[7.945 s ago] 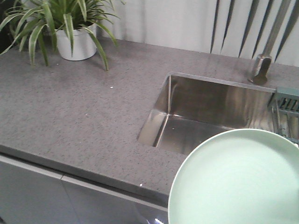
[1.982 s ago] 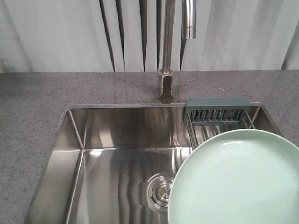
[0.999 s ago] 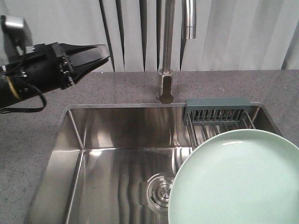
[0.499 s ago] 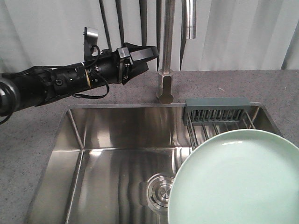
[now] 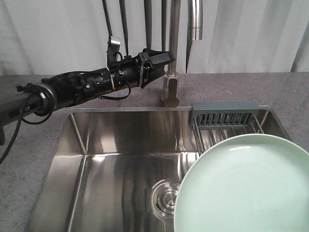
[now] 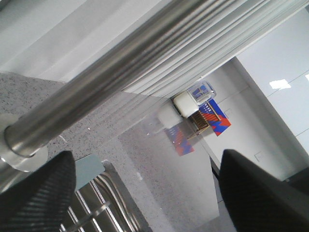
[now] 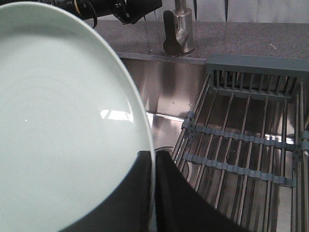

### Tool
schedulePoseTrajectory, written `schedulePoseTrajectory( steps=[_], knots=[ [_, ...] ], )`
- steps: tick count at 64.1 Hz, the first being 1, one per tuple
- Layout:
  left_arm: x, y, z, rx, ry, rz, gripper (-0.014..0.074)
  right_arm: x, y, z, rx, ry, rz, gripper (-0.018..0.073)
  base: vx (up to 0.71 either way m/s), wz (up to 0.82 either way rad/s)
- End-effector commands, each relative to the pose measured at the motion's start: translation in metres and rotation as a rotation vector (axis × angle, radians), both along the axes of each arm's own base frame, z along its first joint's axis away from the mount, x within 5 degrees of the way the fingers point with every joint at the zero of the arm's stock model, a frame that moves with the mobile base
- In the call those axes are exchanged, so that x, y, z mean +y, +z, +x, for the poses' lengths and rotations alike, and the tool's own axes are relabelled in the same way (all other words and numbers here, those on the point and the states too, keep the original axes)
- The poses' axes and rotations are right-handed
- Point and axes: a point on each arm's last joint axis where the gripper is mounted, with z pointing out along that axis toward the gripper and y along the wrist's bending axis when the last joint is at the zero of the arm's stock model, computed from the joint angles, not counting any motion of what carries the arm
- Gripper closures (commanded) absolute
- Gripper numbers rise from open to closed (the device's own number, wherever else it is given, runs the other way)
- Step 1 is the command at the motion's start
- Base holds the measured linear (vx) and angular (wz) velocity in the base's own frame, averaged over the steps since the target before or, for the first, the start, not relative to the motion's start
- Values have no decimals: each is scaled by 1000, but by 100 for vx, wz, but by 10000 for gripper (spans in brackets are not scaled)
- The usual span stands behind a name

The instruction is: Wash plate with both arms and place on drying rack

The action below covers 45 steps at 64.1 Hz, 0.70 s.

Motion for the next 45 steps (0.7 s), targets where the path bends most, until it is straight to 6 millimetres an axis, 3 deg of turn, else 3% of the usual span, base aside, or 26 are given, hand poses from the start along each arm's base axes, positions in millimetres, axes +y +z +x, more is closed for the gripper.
schedulePoseTrajectory(
  steps=[1,12,30,45],
  knots=[
    [-2,41,-4,-57,-17,-107,20,0,14,2,-83,-15,43,561,0,0],
    [-8,36,-7,-53,-52,-118,20,0,14,2,-83,-15,43,561,0,0],
    [-35,35,-20,-49,-102,-104,20,0,14,2,-84,-15,45,561,0,0],
    [-42,32,-28,-64,-177,-73,20,0,14,2,-83,-15,44,561,0,0]
  ],
)
